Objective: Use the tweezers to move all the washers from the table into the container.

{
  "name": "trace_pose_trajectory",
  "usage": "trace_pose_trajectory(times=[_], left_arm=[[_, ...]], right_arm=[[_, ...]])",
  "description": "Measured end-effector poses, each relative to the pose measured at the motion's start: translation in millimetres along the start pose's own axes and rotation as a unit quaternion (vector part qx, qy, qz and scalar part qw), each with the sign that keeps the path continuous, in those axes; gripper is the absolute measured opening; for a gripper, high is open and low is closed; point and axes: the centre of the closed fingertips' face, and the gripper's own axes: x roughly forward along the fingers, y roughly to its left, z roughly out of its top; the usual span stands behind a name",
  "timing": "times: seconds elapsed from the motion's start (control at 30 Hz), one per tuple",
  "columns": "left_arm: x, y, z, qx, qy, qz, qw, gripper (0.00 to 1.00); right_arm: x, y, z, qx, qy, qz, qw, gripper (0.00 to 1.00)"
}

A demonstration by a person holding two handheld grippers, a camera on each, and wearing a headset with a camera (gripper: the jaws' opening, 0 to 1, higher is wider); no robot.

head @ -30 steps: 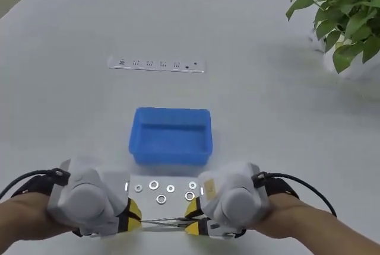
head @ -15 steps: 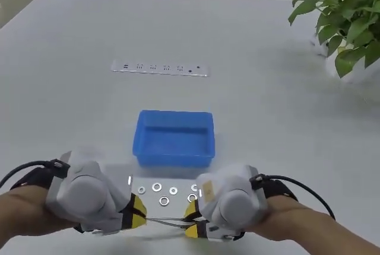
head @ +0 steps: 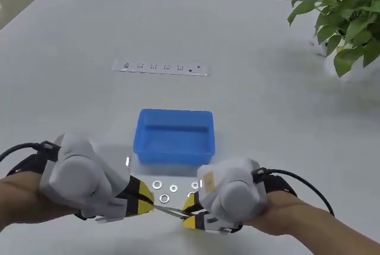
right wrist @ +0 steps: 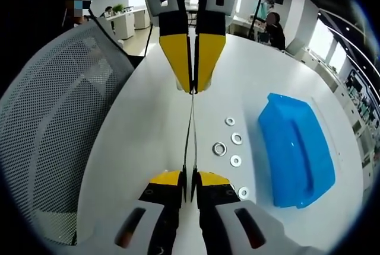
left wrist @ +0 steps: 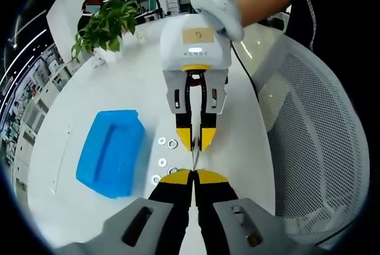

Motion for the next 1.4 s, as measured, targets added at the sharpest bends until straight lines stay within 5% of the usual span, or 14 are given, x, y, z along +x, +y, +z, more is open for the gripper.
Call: trace_pose_trajectory(times=[0.7, 1.1, 1.4], left_arm=[[-6.5, 6.7, 38.4, 0.028, -0.036, 0.003, 0.9989, 0.05], [2.6, 6.4, 51.3, 0.034, -0.051, -0.004, 0.9981, 0.06], [6.4, 6.0, 51.7, 0.052, -0.041, -0.01, 0.9978, 0.09]], right_arm=[[-1.9, -5.7, 14.3, 0.021, -0.025, -0.013, 0.9994, 0.11], [-3.1, -4.7, 11.4, 0.036, -0.031, -0.013, 0.9988, 0.11], [-3.6, -4.3, 10.5, 0.035, -0.032, -0.016, 0.9988, 0.1]])
